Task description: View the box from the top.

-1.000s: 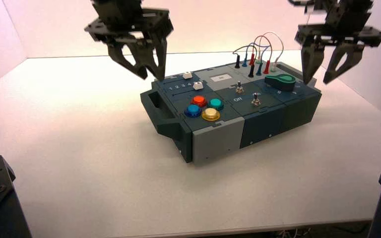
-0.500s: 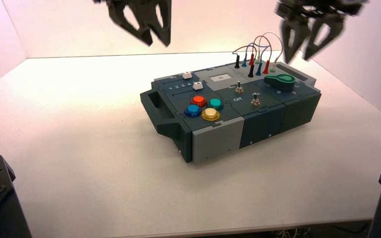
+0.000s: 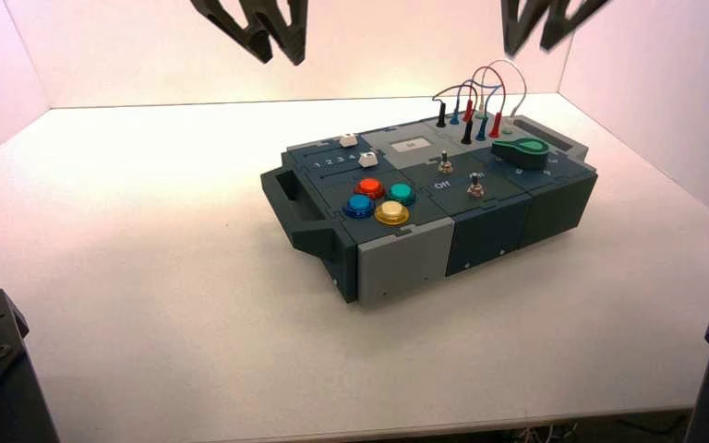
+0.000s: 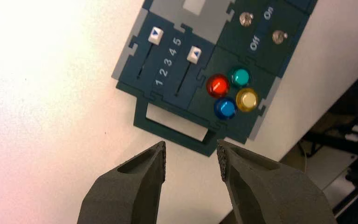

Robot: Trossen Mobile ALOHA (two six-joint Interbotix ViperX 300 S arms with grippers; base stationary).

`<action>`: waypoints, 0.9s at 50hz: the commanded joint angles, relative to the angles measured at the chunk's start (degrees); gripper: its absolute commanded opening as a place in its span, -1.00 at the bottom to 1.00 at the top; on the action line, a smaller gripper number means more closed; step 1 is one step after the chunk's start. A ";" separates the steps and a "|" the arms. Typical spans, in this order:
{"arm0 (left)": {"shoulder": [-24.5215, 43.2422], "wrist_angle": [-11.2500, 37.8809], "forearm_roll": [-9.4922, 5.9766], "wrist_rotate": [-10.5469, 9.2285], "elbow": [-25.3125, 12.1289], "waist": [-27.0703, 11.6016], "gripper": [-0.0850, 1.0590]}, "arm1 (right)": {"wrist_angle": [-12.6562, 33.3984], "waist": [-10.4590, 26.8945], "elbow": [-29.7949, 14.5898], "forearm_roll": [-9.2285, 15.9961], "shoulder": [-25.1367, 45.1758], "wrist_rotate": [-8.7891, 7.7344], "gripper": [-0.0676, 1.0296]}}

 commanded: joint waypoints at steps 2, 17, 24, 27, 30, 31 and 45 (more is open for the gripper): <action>-2.46 0.09 0.09 1.05 0.00 0.09 0.17 | 0.97 2.11 -1.32 1.76 -4.57 1.32 0.31; -3.16 0.18 0.09 2.29 0.35 0.09 0.17 | 1.32 2.37 1.49 3.69 -9.58 2.11 0.30; -3.52 0.53 0.18 2.72 0.53 0.09 0.17 | 1.49 2.37 2.90 4.39 -12.13 2.20 0.31; -3.78 0.70 0.09 2.81 0.70 0.09 0.17 | 1.76 2.37 3.34 4.48 -12.92 2.20 0.30; -3.96 0.70 0.09 2.90 0.88 0.09 0.17 | 1.93 2.37 3.60 4.48 -13.45 2.29 0.30; -3.96 0.62 0.09 2.90 0.88 0.09 0.17 | 1.93 2.37 3.78 4.48 -13.62 2.20 0.30; -3.25 0.44 0.00 2.81 0.88 0.09 0.17 | 1.41 2.29 4.31 4.04 -12.74 1.93 0.30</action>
